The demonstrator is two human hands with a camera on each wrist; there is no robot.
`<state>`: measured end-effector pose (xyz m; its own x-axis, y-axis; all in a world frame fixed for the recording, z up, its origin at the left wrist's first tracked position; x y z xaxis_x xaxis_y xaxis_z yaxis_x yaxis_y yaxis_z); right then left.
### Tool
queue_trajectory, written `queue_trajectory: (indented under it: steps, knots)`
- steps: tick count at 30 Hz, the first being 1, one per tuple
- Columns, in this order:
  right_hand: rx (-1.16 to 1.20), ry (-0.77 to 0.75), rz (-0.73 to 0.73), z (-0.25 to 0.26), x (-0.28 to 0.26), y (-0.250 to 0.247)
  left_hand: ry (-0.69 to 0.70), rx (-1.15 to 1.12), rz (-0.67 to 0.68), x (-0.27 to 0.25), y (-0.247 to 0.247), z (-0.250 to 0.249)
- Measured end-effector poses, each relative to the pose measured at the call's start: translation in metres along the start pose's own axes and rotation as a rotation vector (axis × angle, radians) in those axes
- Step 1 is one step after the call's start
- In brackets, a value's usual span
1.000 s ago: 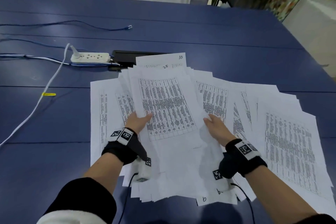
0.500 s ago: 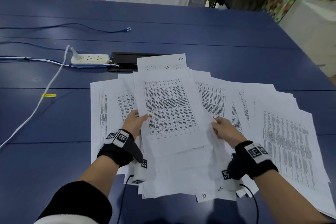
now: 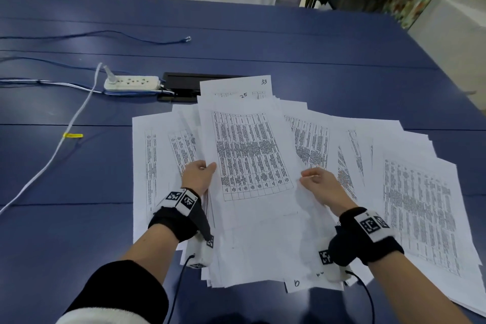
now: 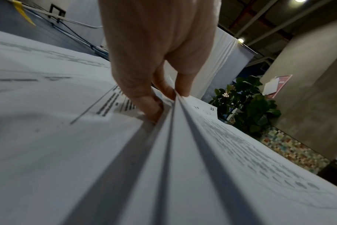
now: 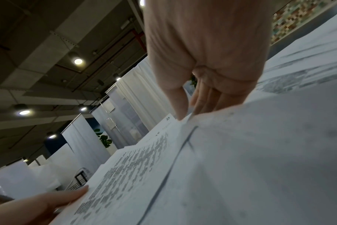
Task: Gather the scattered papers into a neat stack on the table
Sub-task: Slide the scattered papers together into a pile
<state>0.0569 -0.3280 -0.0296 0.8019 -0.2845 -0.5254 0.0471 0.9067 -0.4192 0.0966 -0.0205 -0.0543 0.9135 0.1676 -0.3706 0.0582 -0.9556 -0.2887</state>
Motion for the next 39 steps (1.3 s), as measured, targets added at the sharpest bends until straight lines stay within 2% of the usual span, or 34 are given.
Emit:
queue_trajectory:
  steps: [5,9,12,14,15,18,21,27,31,34,36,39]
  knots:
    - [0.017,0.037,0.017,-0.004,0.008,0.006,-0.069,-0.063,0.177,0.0,0.001,0.0]
    - [0.033,0.061,0.108,0.007,0.006,0.022,-0.157,-0.147,0.3,-0.007,0.006,0.007]
    - [0.017,0.051,0.219,0.013,0.001,0.044,-0.21,-0.242,0.32,-0.014,0.013,0.004]
    - [0.011,0.04,0.288,0.017,0.0,0.056,-0.192,-0.224,0.286,-0.013,0.016,-0.001]
    - [0.003,0.02,0.263,0.021,0.001,0.055,-0.16,-0.202,0.25,-0.013,0.015,-0.005]
    - [-0.208,-0.026,0.033,0.027,0.008,0.035,-0.062,-0.132,0.135,-0.008,0.009,-0.01]
    - [-0.403,0.002,-0.021,0.026,0.013,0.03,-0.029,0.036,0.186,-0.008,0.017,-0.009]
    - [-0.217,-0.053,0.094,0.047,0.021,0.026,0.032,0.023,-0.021,-0.002,0.002,-0.009]
    - [-0.255,-0.035,-0.048,0.053,0.038,0.01,0.074,-0.022,-0.084,0.007,-0.026,-0.014]
    - [-0.357,-0.069,-0.127,0.061,0.049,0.02,0.112,-0.03,-0.174,0.016,-0.043,-0.018]
    - [-0.335,-0.049,-0.123,0.063,0.057,0.03,0.124,-0.001,-0.162,0.019,-0.043,-0.021]
    - [-0.218,0.039,-0.083,0.061,0.066,0.037,0.057,0.055,-0.066,0.022,-0.032,-0.016]
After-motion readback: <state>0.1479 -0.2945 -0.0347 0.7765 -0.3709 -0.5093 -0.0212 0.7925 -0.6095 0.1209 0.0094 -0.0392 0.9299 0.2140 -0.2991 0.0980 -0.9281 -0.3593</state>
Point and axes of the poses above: each hand's wrist, its own x-axis towards the middle knuckle, its own y-axis out of the palm, z = x × y, the point moved 7 cm from there along x, towards the middle knuckle, and after that the axes turned 7 degrees about y, right-handed, at the moved point
